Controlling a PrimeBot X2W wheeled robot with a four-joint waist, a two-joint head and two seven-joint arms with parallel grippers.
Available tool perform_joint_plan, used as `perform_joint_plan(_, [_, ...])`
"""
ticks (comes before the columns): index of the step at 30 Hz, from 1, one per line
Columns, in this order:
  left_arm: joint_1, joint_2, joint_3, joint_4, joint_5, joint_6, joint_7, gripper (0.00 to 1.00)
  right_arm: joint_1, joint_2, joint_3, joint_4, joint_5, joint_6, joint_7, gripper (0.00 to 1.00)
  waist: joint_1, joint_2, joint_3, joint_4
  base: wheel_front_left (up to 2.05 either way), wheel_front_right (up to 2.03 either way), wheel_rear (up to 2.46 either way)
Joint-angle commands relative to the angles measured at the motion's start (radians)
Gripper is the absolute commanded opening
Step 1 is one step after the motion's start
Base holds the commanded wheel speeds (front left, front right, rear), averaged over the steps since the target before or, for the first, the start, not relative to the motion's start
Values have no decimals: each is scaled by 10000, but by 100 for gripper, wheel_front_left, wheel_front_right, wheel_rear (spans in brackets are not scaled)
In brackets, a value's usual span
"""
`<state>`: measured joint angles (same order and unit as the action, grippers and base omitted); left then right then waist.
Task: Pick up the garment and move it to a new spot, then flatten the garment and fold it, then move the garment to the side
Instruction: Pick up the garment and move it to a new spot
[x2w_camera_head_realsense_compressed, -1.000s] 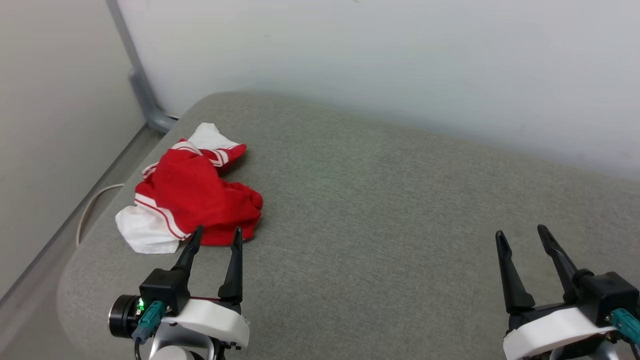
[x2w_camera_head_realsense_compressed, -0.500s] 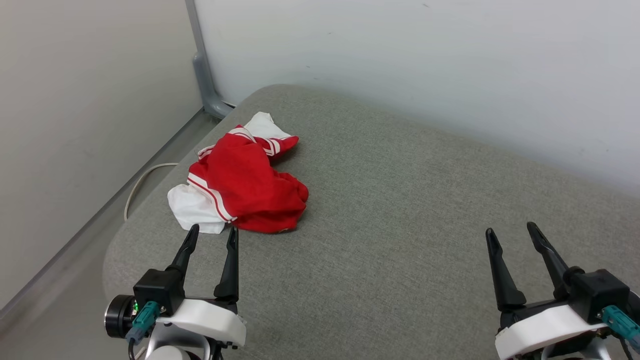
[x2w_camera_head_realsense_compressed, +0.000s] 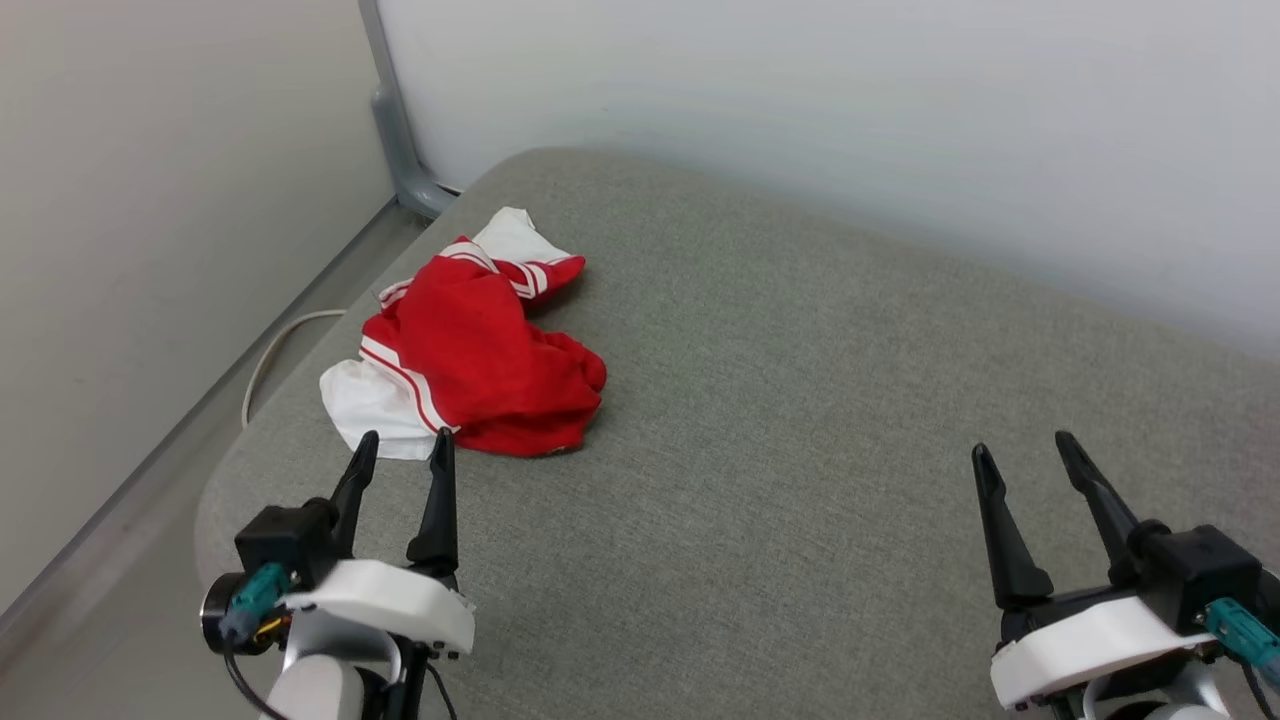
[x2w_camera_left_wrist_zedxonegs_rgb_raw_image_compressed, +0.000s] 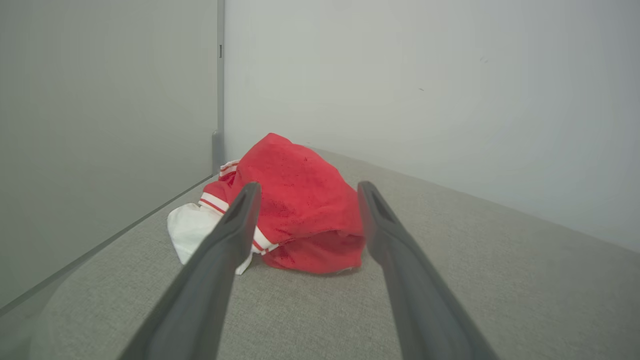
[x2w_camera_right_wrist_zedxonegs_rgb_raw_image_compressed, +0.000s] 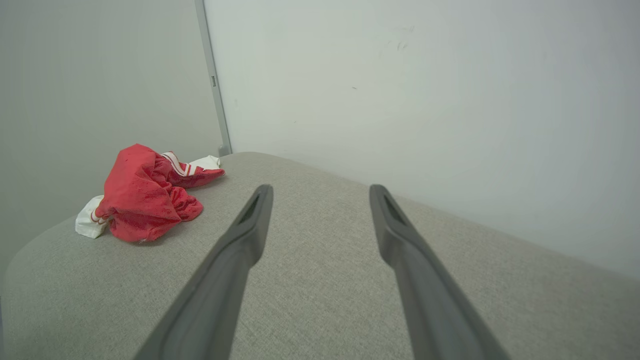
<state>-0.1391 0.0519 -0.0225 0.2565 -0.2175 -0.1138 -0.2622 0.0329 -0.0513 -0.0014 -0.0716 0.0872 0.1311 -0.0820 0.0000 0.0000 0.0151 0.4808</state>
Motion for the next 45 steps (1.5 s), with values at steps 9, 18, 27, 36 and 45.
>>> perform_joint_plan(9, [-2973,821,587,1957,-1950,-138,2872,100,-1082,17,-10,-423,-514,-7,382,100,0,0,2015,-769,0,0,0])
perform_joint_plan(18, [-5089,2572,461,3857,-3652,-172,6106,100,-1948,14,240,-298,-662,-7,250,100,0,0,3336,-1601,0,0,0])
perform_joint_plan(27, [-6080,3347,527,5567,-4127,-100,7782,100,-2494,14,324,-256,-794,-7,103,100,0,0,4119,-2218,0,0,0])
perform_joint_plan(36, [-6194,3132,-114,6959,-4115,-114,9192,100,-2783,14,311,-219,-728,-7,132,100,0,0,4486,-2496,0,0,0])
perform_joint_plan(45, [-6404,3396,-507,6687,-3912,-188,7920,0,-2541,14,208,72,-738,-7,-97,100,0,0,3818,-2395,0,0,0])
